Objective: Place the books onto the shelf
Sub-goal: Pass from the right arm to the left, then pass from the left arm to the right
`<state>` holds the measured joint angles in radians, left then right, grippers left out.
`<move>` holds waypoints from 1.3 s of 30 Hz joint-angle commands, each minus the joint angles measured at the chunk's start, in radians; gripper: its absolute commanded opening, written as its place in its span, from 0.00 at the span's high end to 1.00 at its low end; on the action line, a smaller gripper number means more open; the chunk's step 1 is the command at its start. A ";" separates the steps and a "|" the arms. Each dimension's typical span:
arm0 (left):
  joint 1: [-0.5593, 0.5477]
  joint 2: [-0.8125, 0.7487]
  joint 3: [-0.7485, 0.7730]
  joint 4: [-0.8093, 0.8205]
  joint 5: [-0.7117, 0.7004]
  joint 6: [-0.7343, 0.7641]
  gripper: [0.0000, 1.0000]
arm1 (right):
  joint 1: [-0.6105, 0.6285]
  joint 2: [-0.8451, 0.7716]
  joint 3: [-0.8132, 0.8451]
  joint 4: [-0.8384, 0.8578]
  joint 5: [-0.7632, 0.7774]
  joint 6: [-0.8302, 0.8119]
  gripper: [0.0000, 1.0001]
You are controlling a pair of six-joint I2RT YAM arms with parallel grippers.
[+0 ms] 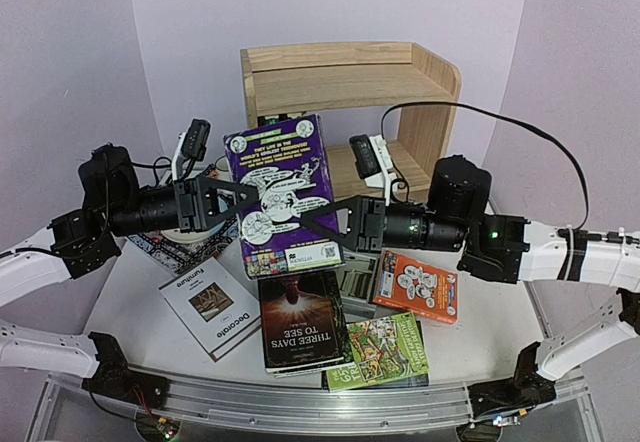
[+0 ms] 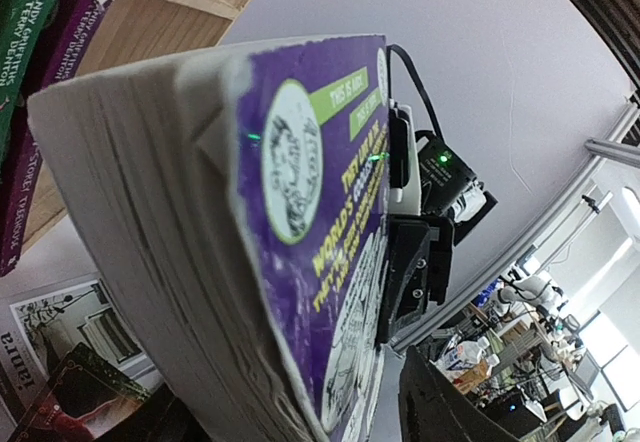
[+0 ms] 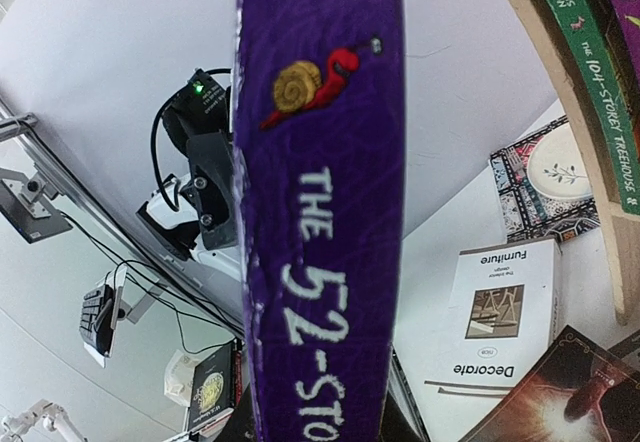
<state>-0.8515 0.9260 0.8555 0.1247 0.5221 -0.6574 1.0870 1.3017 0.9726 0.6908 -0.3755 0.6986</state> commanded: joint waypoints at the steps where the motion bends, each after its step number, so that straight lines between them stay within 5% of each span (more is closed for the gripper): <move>1: -0.003 -0.014 0.020 0.078 0.077 0.035 0.67 | -0.001 0.025 0.024 0.173 -0.045 0.033 1.00; 2: -0.003 -0.021 0.015 0.078 0.075 0.040 0.84 | -0.001 0.028 0.022 0.174 -0.045 0.032 0.92; 4: -0.002 -0.034 0.006 0.078 0.067 0.043 1.00 | -0.001 0.029 0.015 0.175 -0.043 0.030 0.67; 6: -0.002 -0.053 -0.006 0.078 0.076 0.058 1.00 | -0.001 0.022 0.012 0.168 -0.043 0.026 0.33; 9: -0.002 -0.073 -0.020 0.076 0.127 0.097 1.00 | -0.006 0.026 0.071 0.036 -0.072 0.008 0.17; 17: -0.002 -0.017 0.027 0.011 0.281 0.156 1.00 | -0.034 0.060 0.230 -0.262 -0.274 -0.041 0.22; 21: -0.001 -0.009 0.026 0.010 0.297 0.170 1.00 | -0.050 0.038 0.231 -0.325 -0.281 -0.067 0.33; 26: -0.001 -0.023 0.031 0.011 0.304 0.186 1.00 | -0.059 0.036 0.234 -0.391 -0.300 -0.093 0.36; 30: -0.002 -0.047 0.028 0.011 0.290 0.193 1.00 | -0.059 0.029 0.204 -0.405 -0.287 -0.115 0.34; 34: -0.002 -0.075 0.015 0.011 0.259 0.194 1.00 | -0.059 0.008 0.164 -0.392 -0.253 -0.142 0.20; 39: -0.001 -0.084 0.012 0.012 0.248 0.189 1.00 | -0.059 0.002 0.118 -0.306 -0.277 -0.120 0.36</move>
<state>-0.8524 0.8754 0.8188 0.0414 0.7748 -0.4800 1.0309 1.3413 1.1214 0.2994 -0.6276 0.5828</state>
